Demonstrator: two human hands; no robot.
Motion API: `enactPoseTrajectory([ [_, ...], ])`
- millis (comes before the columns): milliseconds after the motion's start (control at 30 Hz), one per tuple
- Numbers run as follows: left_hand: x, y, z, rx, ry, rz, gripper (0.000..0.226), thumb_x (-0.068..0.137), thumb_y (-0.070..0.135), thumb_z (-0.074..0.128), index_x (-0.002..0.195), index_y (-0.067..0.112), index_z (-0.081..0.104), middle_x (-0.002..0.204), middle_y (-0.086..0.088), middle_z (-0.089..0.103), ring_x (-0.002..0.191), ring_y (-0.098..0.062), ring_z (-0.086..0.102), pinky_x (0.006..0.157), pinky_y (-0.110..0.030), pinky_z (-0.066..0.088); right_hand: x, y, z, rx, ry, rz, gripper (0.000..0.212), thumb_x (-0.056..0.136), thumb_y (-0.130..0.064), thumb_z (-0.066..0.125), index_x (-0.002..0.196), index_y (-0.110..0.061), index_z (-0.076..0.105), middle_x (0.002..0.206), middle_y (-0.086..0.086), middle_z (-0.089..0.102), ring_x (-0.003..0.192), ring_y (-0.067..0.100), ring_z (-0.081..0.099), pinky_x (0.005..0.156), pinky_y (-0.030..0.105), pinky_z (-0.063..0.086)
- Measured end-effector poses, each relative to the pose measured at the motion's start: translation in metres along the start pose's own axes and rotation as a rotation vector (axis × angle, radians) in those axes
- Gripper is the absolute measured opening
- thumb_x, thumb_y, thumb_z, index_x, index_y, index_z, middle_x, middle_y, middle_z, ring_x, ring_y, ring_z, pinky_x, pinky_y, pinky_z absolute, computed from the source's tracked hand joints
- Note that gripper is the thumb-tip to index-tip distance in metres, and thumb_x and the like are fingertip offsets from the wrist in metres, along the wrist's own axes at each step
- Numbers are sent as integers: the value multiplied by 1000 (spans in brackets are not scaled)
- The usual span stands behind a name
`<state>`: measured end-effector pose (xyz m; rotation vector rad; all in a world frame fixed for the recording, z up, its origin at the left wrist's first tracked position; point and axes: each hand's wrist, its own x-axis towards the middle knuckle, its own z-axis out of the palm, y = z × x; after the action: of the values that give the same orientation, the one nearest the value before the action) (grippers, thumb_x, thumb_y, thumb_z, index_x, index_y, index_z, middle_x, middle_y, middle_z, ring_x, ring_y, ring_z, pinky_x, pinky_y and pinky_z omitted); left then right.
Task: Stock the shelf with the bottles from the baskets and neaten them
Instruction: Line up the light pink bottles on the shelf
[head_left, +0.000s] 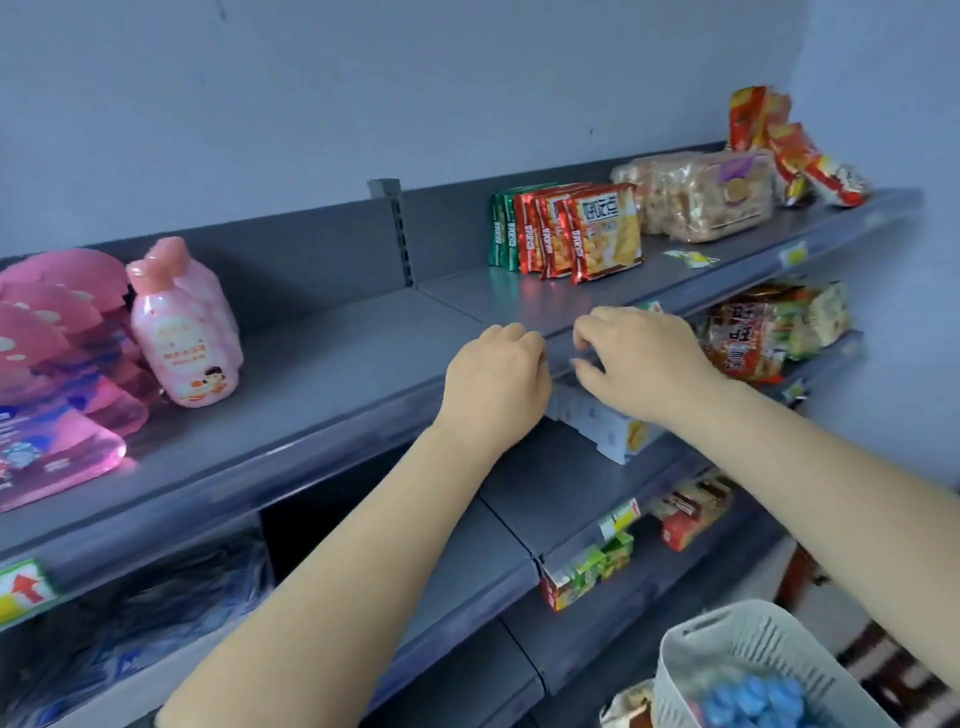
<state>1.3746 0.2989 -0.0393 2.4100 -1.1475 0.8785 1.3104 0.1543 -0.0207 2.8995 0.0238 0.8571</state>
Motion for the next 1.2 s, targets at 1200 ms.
enactPoseTrajectory([
  [1200,-161,203,392,-301,-1385,229,23,71,21,55,90,10,63,96,-8,61,93,-30,59,74,-33,50,-361,116,284,327,-928,819,31,91,-27,50,119,-13,52,120,3,55,108,25,55,66,31,36],
])
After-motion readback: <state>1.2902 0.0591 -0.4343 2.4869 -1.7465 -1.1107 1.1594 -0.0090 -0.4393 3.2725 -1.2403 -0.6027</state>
